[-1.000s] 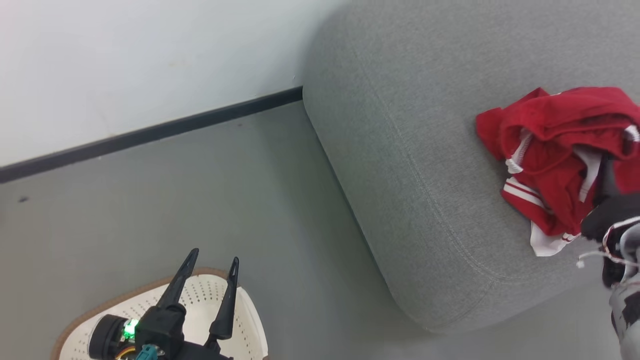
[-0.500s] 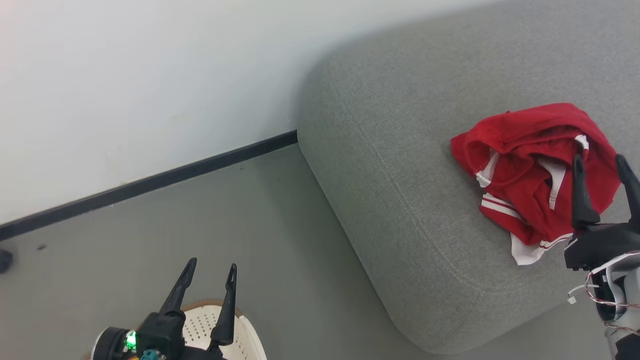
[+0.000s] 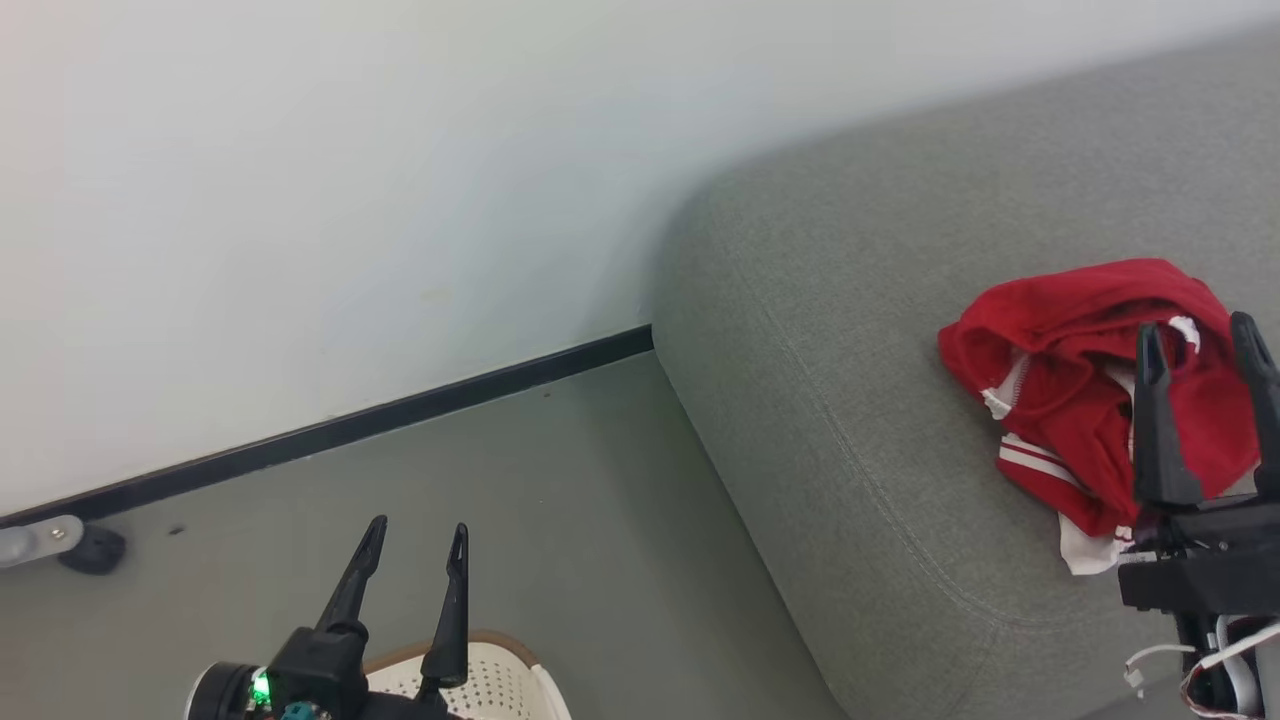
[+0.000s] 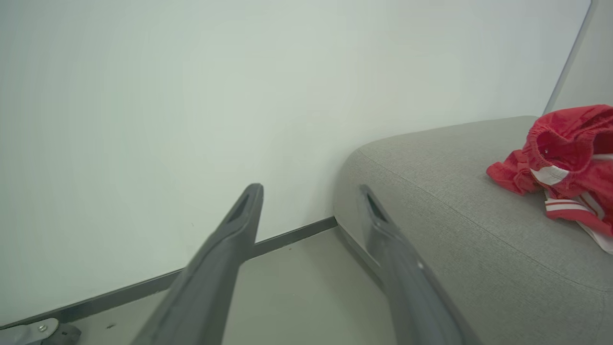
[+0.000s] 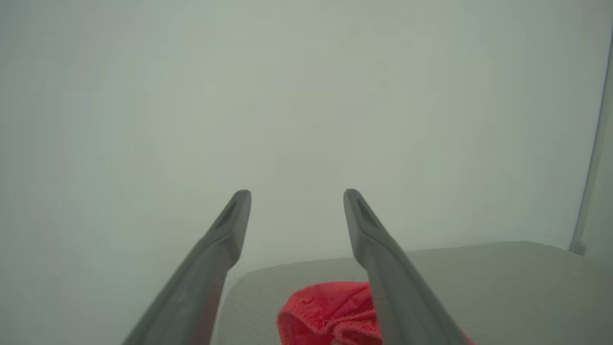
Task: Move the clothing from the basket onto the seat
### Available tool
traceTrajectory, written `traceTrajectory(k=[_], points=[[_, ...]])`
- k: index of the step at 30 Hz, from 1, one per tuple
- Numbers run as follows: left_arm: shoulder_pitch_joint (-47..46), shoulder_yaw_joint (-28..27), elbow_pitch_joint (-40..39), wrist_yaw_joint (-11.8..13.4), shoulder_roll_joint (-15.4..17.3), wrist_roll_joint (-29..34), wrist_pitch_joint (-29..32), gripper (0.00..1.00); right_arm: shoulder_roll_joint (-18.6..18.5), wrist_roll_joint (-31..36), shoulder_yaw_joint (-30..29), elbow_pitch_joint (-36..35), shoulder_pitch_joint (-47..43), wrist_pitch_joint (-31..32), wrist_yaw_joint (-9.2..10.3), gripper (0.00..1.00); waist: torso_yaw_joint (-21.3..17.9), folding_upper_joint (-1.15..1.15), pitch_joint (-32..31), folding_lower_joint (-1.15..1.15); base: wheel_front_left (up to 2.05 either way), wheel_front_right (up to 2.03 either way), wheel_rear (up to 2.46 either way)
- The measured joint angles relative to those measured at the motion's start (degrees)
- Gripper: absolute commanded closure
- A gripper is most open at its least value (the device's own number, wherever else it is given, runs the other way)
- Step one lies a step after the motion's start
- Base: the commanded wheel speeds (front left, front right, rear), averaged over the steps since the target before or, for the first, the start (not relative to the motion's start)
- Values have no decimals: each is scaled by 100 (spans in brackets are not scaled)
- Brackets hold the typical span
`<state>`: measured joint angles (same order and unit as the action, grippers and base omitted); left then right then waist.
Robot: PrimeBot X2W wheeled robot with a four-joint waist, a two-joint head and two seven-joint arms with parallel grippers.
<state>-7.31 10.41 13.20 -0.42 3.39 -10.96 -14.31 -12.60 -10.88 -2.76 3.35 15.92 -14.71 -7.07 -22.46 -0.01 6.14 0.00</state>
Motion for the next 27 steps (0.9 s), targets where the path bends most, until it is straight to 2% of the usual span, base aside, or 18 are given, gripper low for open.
traceTrajectory(k=[11, 16, 17, 27], points=[[226, -14, -75, 167, -20, 4, 0, 0, 211, -436, 367, -325, -582, 0, 0, 0, 740, 0, -250, 0, 0, 0, 0], [330, -51, -93, 253, -22, 26, 0, 0, 282, -415, 460, -321, -710, 0, 0, 0, 1054, 0, -315, 0, 0, 0, 0], [337, -69, -93, 298, -24, 52, 0, 0, 316, -424, 477, -312, -731, 0, 0, 0, 1218, 0, -344, 0, 0, 0, 0], [458, -119, -82, 352, -27, 107, 0, 0, 509, -432, 664, -157, -929, 0, 0, 0, 1949, 0, -464, 0, 0, 0, 0]])
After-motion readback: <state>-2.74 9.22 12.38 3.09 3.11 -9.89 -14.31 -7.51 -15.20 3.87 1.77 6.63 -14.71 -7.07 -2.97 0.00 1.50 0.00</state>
